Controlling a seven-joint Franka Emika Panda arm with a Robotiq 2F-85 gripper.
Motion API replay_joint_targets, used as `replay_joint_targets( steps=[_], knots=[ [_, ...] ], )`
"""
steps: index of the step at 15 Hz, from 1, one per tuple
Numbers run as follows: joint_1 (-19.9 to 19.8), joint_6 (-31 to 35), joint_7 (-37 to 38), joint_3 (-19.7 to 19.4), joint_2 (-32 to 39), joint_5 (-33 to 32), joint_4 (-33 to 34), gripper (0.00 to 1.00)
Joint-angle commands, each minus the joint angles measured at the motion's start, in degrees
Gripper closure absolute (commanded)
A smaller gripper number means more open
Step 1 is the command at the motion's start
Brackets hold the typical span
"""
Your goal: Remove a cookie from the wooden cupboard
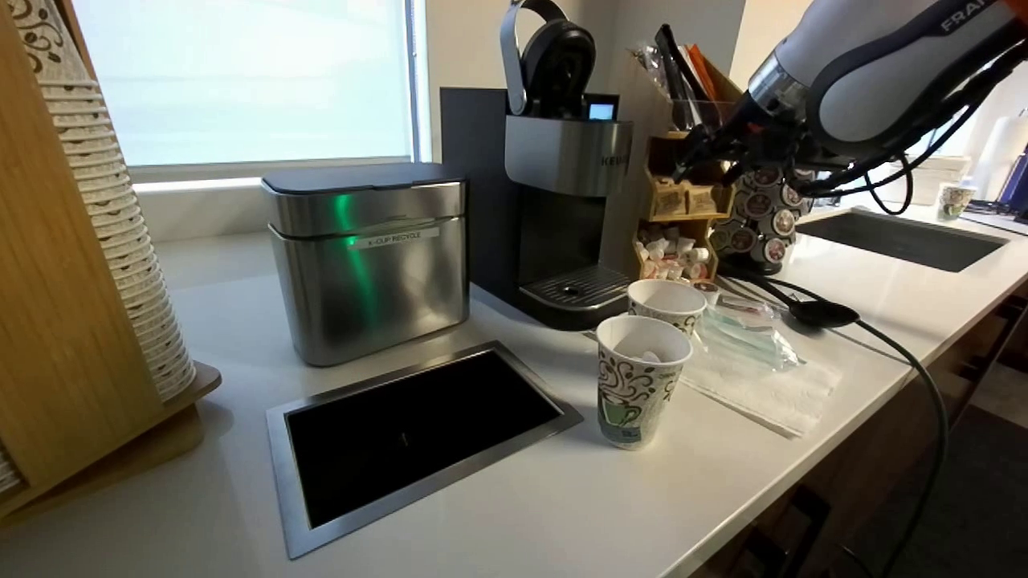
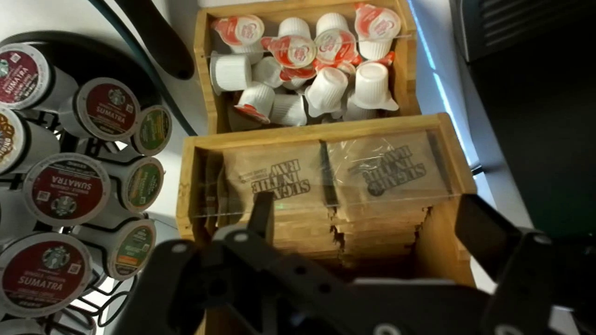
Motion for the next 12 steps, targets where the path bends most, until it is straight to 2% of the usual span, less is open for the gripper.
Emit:
replay_joint_targets(
  steps=[1,6,12],
  knots=[
    [0.1,0.7,0.6,-0.7,0.6,-1.6,0.7,0.00],
    [1.0,6.1,0.3,-4.2,2.9,-13.2,3.6,0.00],
    [2.3,8.0,2.0,-6.5,4.5,-18.3,4.0,0.00]
  ],
)
